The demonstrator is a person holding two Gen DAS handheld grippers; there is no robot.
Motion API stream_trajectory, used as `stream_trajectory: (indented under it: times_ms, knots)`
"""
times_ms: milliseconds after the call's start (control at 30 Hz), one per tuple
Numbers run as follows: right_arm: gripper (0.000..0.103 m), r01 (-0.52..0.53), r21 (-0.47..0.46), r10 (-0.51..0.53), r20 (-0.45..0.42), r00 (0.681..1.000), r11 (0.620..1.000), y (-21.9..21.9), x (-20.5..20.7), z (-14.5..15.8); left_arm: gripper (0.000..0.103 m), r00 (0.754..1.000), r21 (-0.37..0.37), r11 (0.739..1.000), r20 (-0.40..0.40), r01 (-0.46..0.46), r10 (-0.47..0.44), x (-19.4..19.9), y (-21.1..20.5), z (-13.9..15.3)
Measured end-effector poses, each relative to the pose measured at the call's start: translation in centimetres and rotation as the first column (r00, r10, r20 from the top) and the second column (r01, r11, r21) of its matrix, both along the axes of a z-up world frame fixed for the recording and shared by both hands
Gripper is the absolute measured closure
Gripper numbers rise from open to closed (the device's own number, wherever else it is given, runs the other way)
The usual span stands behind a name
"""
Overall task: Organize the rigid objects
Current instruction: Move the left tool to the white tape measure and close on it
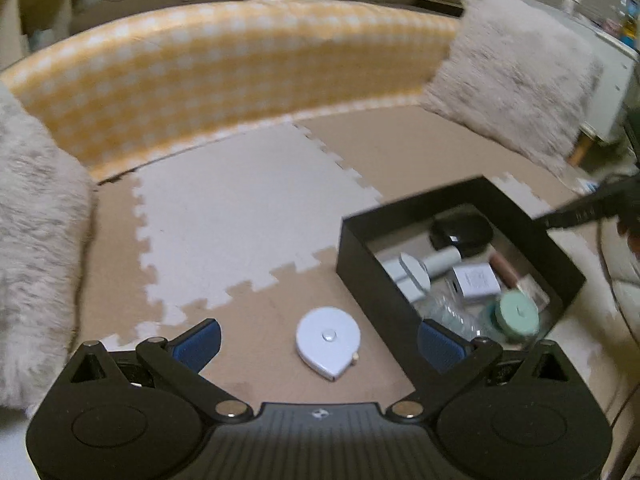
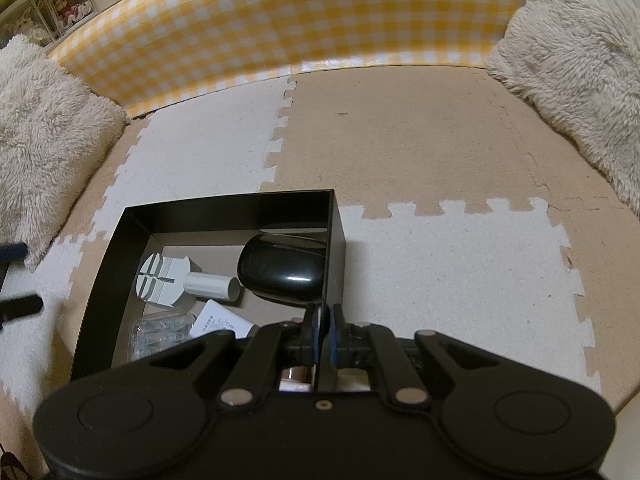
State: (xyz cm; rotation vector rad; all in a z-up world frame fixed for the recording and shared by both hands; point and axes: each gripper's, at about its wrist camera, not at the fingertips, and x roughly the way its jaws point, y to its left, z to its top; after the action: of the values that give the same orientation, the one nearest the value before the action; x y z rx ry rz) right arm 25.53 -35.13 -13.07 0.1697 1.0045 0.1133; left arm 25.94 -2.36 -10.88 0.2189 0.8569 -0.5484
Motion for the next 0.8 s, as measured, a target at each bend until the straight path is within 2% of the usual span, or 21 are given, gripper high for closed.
stream_trajectory:
  times_ms: [100, 133, 333, 800]
  knots:
    - [0.097, 0.0, 0.001, 0.0, -0.001, 1.0, 1.0, 0.0, 0.0, 0.0, 0.004, 0.998, 0.028, 0.997, 0.006, 0.066, -0.066, -0.2, -0.4, -1.3]
    - [0.097, 0.001, 0.001, -0.001, -0.001, 1.0, 1.0, 0.0, 0.0, 0.0, 0.008, 0.997, 0.041, 0.996, 0.002, 0.081, -0.081, -0.1, -0.6, -1.8]
    - [0.097, 0.001, 0.001, -0.001, 0.0, 1.0, 1.0, 0.0, 0.0, 0.0, 0.019, 0.993, 0.082, 0.99, -0.007, 0.115, -0.115, 0.1, -1.2, -3.9]
    - [0.097, -0.003, -0.002, 0.003, 0.0, 1.0, 1.0, 0.0, -0.1, 0.0, 0.044, 0.993, 0.046, 0.992, 0.001, 0.115, -0.115, 1.7, -1.3, -6.7]
